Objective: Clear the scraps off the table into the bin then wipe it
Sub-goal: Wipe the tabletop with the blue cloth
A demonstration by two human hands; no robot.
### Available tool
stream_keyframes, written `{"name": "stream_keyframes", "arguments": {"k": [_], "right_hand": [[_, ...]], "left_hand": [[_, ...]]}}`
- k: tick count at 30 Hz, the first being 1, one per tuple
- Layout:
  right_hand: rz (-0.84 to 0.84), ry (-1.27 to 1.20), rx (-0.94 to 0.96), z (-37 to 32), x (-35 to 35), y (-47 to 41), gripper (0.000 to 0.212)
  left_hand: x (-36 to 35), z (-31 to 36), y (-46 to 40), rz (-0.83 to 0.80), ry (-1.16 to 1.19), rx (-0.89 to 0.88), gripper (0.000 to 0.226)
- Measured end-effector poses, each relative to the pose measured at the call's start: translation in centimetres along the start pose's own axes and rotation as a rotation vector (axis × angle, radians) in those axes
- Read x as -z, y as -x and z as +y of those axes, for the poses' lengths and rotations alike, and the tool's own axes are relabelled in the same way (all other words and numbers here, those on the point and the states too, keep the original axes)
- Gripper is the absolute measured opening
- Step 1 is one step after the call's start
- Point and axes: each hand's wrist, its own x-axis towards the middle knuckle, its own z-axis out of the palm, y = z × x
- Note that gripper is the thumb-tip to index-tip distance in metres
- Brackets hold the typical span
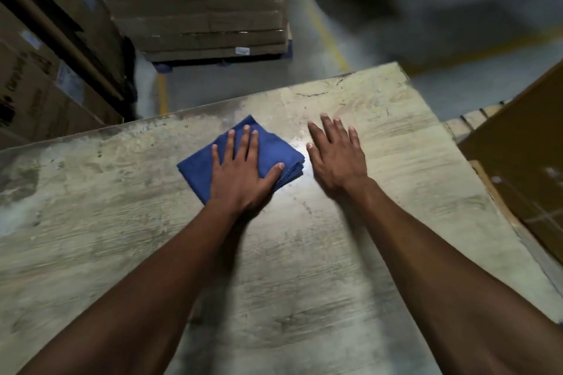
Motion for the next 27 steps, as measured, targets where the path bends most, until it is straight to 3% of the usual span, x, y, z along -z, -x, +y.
{"name": "stream_keyframes", "arguments": {"k": [6, 13, 15, 17, 19, 22, 24, 27], "right_hand": [[0.029, -0.168, -0.097, -0.6, 0.6, 5.0, 0.055], [0.18, -0.458, -0.152, -9.1, 1.1, 14.4, 0.063], [0.169, -0.602, -0.21, -11.1, 1.0, 15.6, 0.057], [0.108, -0.721, -0.307, -12.2, 1.1, 15.9, 0.054], [-0.002, -0.573, -0.309, -12.9, 0.5, 15.7, 0.058], [-0.1, -0.257, -0.312, -14.0, -2.0, 15.4, 0.073], [-0.046, -0.093, -0.335, -14.9, -3.6, 15.1, 0.079], [0.078, 0.068, -0.325, -15.4, -5.1, 14.9, 0.086]], "left_hand": [[-0.5, 1.9, 6.7, -0.028, -0.005, -0.215, 0.098], [-1.0, 5.5, 13.7, -0.15, 0.076, -0.311, 0.104], [0.4, 5.1, 13.3, -0.182, 0.259, -0.345, 0.086], [2.2, 3.3, 12.6, -0.159, 0.6, -0.276, 0.061], [3.3, 0.0, 10.9, -0.058, 0.702, -0.228, 0.059], [3.2, -4.8, 7.8, -0.061, 0.473, -0.289, 0.064], [2.5, -6.6, 6.3, -0.072, 0.374, -0.368, 0.063], [2.4, -6.5, 4.8, -0.035, 0.438, -0.374, 0.056]]}}
